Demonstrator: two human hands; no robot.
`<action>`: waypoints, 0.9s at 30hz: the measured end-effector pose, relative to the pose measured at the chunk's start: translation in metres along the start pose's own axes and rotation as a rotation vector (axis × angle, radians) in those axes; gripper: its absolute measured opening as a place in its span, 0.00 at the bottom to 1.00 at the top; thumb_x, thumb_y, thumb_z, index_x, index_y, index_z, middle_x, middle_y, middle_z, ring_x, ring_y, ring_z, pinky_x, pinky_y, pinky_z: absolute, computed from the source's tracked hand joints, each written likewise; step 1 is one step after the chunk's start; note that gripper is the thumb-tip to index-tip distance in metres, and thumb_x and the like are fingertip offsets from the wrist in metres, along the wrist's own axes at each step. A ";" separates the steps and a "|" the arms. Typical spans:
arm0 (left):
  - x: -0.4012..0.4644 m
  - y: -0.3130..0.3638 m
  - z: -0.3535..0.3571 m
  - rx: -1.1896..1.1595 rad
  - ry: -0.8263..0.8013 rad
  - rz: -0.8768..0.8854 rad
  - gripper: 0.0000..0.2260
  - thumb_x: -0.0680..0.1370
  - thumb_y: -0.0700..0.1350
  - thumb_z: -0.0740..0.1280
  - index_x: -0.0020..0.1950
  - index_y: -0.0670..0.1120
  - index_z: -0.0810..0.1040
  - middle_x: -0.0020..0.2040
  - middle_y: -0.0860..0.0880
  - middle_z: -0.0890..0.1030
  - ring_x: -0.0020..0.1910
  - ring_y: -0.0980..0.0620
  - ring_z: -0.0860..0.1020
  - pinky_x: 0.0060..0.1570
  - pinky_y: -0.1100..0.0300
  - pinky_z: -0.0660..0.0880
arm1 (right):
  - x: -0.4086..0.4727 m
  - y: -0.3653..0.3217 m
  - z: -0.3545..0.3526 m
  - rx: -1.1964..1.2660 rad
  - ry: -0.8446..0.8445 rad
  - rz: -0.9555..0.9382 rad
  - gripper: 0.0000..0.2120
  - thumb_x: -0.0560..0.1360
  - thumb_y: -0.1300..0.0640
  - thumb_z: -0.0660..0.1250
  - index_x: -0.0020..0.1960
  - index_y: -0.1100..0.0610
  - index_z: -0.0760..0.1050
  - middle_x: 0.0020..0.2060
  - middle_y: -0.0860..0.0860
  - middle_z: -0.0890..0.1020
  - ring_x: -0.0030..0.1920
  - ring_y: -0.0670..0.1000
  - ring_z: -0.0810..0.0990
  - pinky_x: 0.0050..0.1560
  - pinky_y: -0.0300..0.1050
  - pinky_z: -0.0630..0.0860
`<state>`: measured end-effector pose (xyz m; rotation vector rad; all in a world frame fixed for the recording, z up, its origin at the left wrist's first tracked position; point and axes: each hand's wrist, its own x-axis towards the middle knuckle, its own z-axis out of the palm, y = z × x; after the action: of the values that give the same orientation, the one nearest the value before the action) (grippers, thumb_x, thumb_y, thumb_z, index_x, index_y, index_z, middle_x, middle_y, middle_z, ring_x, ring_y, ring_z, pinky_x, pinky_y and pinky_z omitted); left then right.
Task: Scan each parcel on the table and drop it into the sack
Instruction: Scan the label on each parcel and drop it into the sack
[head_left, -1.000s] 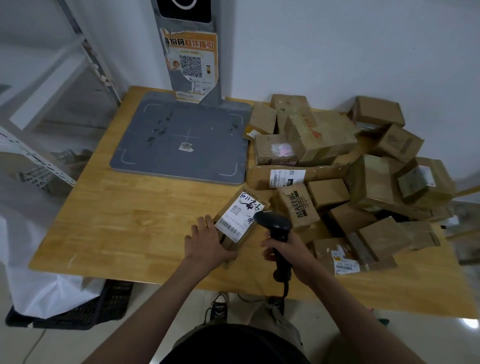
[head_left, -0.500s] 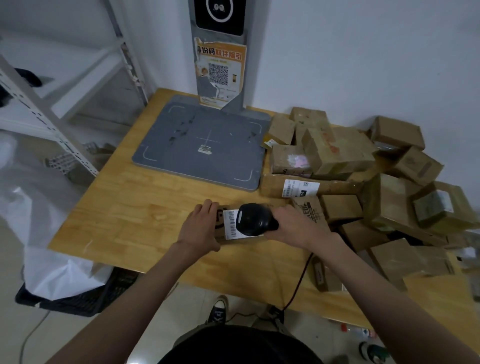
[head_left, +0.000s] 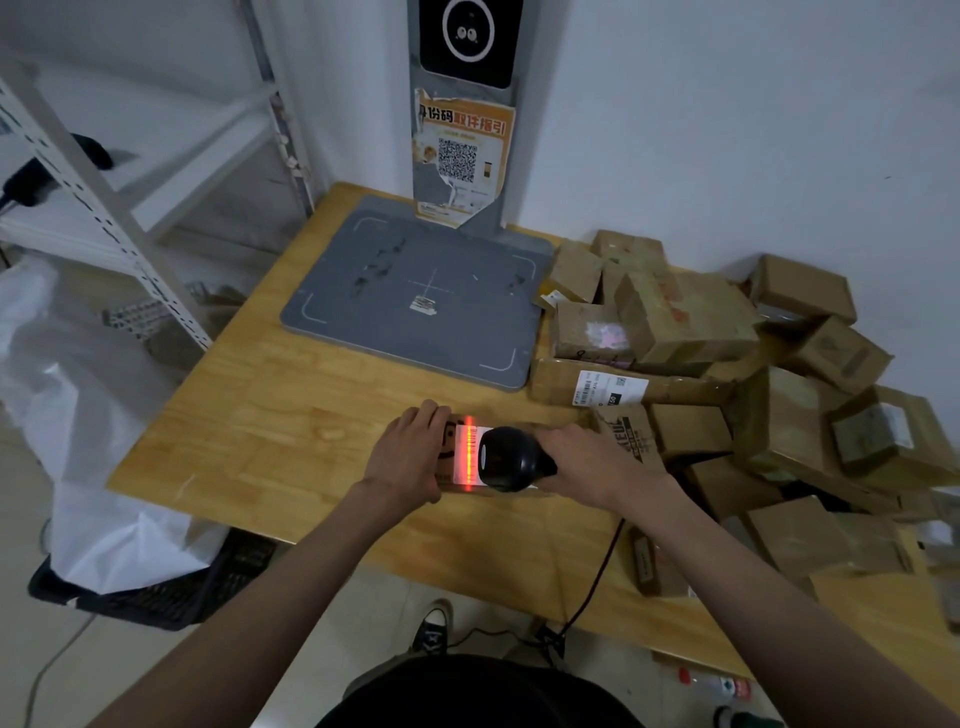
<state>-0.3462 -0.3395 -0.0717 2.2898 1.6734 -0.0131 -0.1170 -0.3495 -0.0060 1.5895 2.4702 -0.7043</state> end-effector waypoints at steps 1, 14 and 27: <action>0.000 0.000 0.000 -0.004 0.001 0.000 0.44 0.64 0.48 0.80 0.74 0.46 0.60 0.68 0.49 0.66 0.68 0.49 0.67 0.69 0.55 0.67 | 0.000 -0.001 0.000 -0.002 0.006 0.002 0.18 0.75 0.53 0.71 0.64 0.50 0.74 0.50 0.47 0.82 0.49 0.50 0.82 0.48 0.50 0.81; 0.000 -0.008 -0.003 -0.062 -0.038 0.005 0.45 0.62 0.47 0.82 0.73 0.47 0.61 0.67 0.50 0.66 0.67 0.48 0.68 0.64 0.53 0.72 | -0.014 -0.005 0.003 0.017 -0.014 0.166 0.10 0.76 0.54 0.69 0.56 0.49 0.74 0.51 0.49 0.82 0.52 0.52 0.82 0.52 0.53 0.80; -0.002 0.005 -0.016 -0.197 -0.099 0.113 0.44 0.58 0.50 0.81 0.69 0.50 0.65 0.62 0.54 0.66 0.56 0.51 0.72 0.49 0.55 0.75 | -0.076 0.006 0.026 0.635 0.402 0.607 0.09 0.75 0.63 0.70 0.55 0.64 0.78 0.46 0.58 0.83 0.49 0.57 0.81 0.49 0.49 0.77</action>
<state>-0.3451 -0.3384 -0.0552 2.1941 1.4278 0.0593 -0.0817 -0.4221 -0.0052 2.7666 1.8413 -1.2124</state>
